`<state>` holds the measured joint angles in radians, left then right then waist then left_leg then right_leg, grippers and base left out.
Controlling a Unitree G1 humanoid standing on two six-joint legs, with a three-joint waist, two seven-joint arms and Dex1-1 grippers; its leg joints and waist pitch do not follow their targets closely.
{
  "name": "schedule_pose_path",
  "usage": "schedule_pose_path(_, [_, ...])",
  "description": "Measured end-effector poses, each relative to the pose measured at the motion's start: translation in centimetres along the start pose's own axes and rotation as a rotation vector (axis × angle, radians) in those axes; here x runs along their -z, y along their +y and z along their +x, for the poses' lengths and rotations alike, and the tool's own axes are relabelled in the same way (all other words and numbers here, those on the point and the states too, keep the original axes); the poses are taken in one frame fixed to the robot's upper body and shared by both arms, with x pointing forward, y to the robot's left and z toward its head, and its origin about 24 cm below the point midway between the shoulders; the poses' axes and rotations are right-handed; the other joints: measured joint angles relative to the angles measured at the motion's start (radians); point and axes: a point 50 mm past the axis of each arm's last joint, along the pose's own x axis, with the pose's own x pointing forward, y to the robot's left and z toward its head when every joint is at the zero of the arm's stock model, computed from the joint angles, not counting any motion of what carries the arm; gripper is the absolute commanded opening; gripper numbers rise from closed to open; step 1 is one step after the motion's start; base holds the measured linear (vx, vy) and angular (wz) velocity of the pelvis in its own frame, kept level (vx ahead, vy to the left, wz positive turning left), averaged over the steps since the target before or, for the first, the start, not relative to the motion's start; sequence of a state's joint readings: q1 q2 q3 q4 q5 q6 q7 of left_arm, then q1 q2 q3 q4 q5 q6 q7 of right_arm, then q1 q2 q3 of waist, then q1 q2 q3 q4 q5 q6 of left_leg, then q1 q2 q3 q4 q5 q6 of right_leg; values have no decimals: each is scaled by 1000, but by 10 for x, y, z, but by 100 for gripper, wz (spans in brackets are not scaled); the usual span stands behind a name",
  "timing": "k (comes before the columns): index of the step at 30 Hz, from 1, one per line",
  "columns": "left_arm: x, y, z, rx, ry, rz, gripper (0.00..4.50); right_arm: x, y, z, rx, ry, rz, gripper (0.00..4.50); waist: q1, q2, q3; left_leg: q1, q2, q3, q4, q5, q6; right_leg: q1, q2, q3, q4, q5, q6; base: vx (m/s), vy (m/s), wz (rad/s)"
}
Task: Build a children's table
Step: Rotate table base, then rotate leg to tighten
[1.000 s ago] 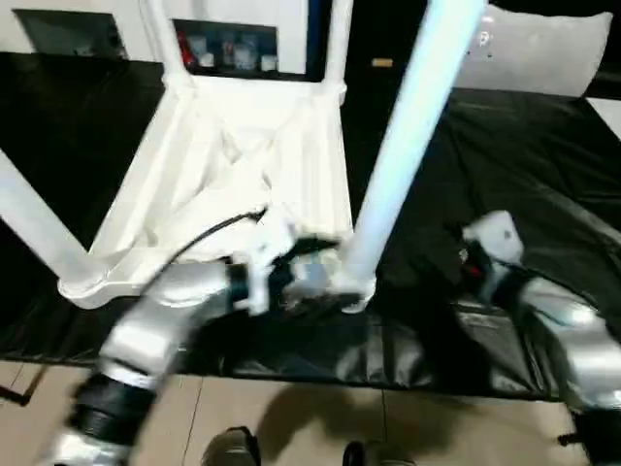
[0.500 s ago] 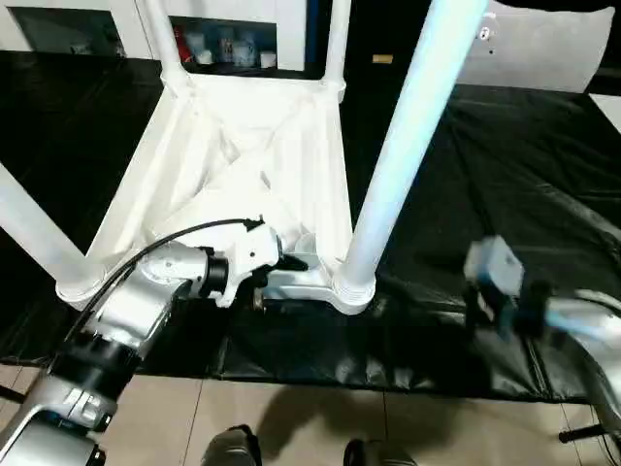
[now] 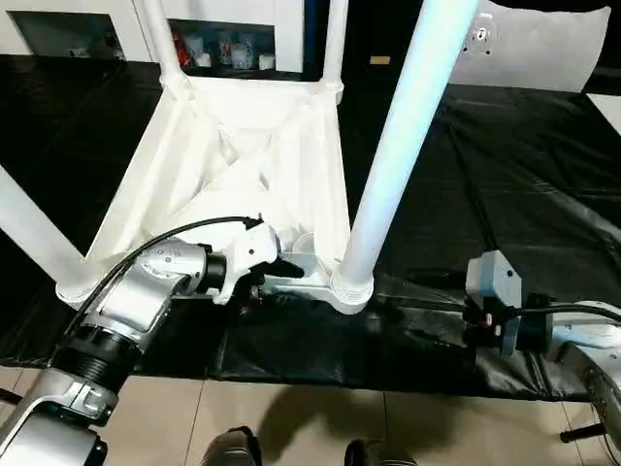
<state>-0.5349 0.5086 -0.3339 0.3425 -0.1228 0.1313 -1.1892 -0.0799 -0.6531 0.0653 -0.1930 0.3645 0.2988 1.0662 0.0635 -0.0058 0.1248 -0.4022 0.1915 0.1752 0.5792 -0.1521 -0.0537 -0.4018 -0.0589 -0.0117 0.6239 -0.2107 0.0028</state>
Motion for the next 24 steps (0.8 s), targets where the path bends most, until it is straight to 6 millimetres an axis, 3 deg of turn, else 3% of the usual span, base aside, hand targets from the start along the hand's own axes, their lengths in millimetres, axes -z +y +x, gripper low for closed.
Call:
schedule_pose_path(6, [1,-1,-3,12,25,13,188,-2,3,1,-16,-8,10,450,4,0,0,0,0,0,1,0,0,0,0,0,1,0,0,0,0,0])
schedule_pose_path(10, [1,-1,-2,12,40,19,128,-1,5,3,-24,-6,16,450,10,2,-1,0,0,0,3,0,0,0,0,0,2,0,0,0,0,0])
schedule_pose_path(14, [2,-1,-2,12,66,33,115,-1,7,7,-34,-17,23,450,17,6,-4,0,0,0,5,0,0,0,0,0,4,0,0,0,0,0])
schedule_pose_path(24, [2,1,-2,13,67,16,39,-3,6,7,-21,-21,17,450,23,6,-5,0,0,0,5,0,0,0,0,0,4,0,0,0,0,0])
